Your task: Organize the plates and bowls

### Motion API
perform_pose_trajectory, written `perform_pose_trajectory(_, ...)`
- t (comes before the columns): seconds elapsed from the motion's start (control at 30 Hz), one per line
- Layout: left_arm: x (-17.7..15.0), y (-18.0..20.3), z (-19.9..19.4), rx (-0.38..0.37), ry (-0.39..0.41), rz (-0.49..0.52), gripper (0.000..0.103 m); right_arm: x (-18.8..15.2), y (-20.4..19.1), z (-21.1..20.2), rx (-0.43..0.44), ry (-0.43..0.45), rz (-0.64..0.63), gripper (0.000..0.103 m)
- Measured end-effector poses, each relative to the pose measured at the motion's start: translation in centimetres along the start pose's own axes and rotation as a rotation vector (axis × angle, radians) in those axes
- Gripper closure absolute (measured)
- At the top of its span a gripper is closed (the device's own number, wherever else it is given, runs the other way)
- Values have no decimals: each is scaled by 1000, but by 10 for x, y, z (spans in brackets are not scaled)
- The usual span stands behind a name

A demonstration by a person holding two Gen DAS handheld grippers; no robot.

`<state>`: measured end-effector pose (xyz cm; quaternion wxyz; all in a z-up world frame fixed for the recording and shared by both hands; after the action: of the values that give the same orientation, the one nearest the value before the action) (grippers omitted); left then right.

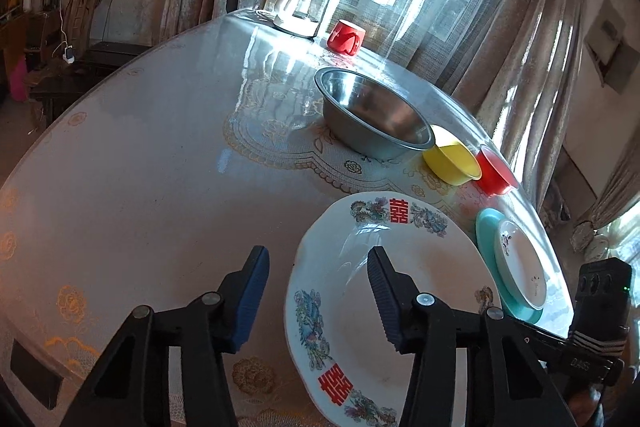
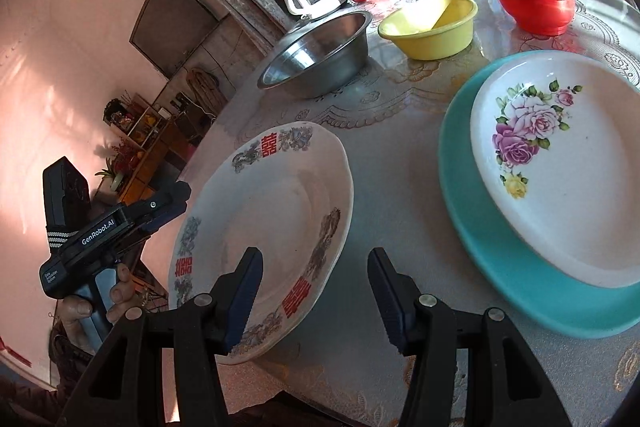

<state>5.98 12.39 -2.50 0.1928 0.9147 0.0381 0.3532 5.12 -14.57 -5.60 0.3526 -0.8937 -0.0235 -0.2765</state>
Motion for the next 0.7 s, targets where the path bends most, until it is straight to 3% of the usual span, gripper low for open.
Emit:
perform_pose_trajectory(0.1, -2, -4, 4, 6, -13, -4, 60, 0, -4, 3, 1, 14, -25, 48)
perform_pose_trajectory(0.2, -5, -4, 9, -4, -31, 4, 60, 2, -4, 7, -12, 10, -31, 57)
perform_pose_trajectory(0.37, -11, -9, 25, 4, -87, -17, 61, 4, 1, 14, -12, 17, -3, 64)
perform_pose_trajectory(0.5, -15, -11, 26, -38, -68, -28, 69, 4, 5, 16, 20, 21, 6, 66)
perform_pose_trajectory(0.7, -19, -4, 28, -30, -34, 15, 69, 3, 20, 13, 108, 28, 63, 68)
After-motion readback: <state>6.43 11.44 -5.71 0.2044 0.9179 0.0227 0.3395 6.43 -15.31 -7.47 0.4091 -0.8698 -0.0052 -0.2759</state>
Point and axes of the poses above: each gripper's, at about its wrist camera, not at the fingertips, and z roughly the way its jaws point, y to its right, x to its top, the point moved 1 cm from there along z, roughly the way its jaws point, and after that the axes turned 1 degree about -x, right-handed, at the moved point
